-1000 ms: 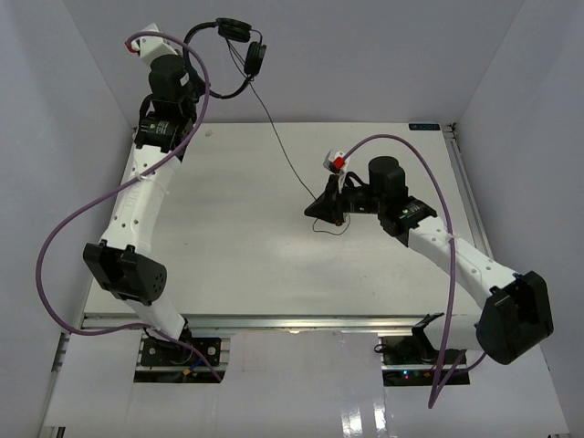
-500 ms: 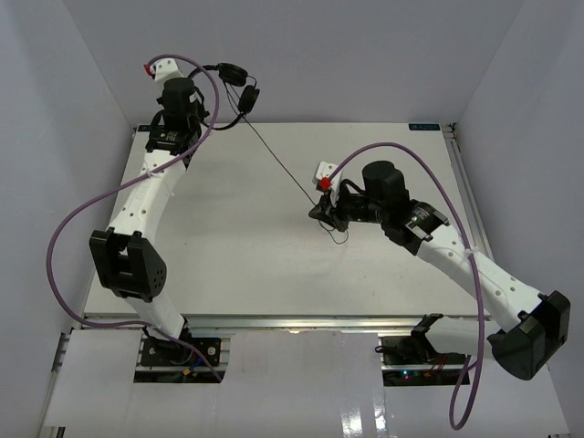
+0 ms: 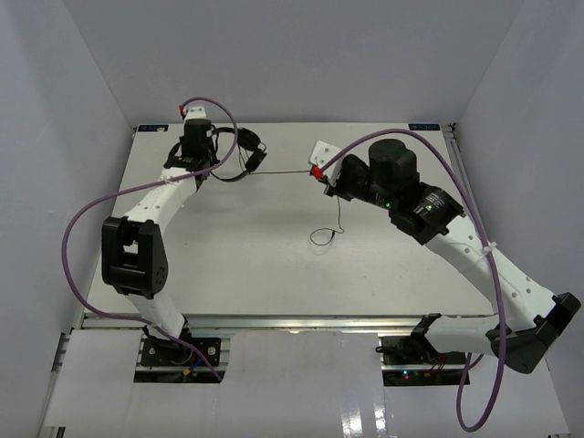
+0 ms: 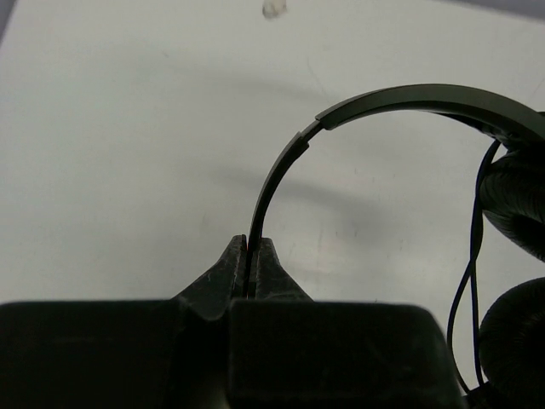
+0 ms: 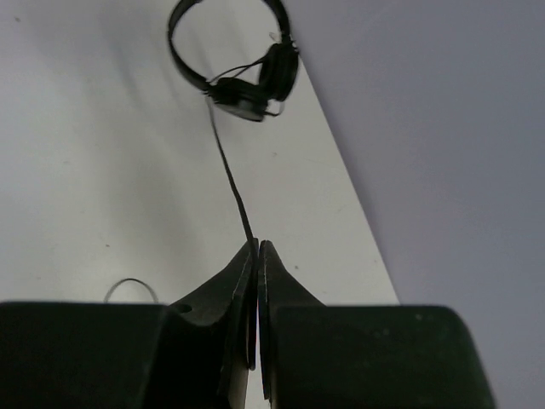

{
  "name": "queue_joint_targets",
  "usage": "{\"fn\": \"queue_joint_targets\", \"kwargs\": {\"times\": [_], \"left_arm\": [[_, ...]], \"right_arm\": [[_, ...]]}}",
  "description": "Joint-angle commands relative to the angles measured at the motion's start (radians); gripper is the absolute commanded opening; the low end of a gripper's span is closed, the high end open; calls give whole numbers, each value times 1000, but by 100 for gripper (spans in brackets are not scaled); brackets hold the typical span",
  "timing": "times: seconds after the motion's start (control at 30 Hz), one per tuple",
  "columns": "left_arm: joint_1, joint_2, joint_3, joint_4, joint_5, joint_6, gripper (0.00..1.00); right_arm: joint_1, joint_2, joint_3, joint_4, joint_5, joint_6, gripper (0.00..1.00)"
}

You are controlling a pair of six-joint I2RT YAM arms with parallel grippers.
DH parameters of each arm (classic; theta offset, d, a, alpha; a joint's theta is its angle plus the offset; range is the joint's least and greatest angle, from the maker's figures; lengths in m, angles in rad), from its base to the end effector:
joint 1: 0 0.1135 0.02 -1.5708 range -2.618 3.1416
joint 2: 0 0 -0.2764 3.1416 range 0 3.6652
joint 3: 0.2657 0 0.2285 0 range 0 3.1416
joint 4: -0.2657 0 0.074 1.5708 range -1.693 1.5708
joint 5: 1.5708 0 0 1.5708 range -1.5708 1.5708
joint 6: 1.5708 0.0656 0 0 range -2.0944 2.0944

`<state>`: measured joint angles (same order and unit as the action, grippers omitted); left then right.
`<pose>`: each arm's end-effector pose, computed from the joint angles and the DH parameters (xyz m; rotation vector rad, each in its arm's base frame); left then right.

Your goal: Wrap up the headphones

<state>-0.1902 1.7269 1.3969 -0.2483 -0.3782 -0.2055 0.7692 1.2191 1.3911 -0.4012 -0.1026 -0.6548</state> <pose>0.4013 -0.0526 0.2981 -0.2333 2.0953 0.1703 0.1874 0.1908 0.4382 -1.2320 1.3153 0.1740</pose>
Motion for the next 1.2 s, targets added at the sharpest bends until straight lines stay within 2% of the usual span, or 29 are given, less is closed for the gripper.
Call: {"fn": "queue_joint_targets", "kwargs": {"times": [0.0, 0.13, 0.33, 0.5, 0.73, 0.9, 1.17], "left_arm": [[-27, -67, -95, 56, 91, 77, 0], [-70, -95, -161, 53, 197, 116, 0], [-188, -115, -205, 40, 226, 176, 0], [-236, -168, -246, 34, 328, 186, 0], [-277, -393, -345, 29, 510, 174, 0], [-288, -530, -354, -29, 631, 156, 0], [-294, -616, -313, -67, 782, 82, 0]], "right_arm": [[8, 46, 79, 108, 143, -137, 8], [10, 92, 103, 177, 172, -161, 8], [9, 154, 143, 241, 176, -131, 8], [-12, 184, 144, 325, 248, -131, 8], [-117, 220, 107, 389, 240, -78, 8], [-197, 274, 117, 389, 187, -10, 8], [-300, 362, 136, 387, 113, 107, 8]]}}
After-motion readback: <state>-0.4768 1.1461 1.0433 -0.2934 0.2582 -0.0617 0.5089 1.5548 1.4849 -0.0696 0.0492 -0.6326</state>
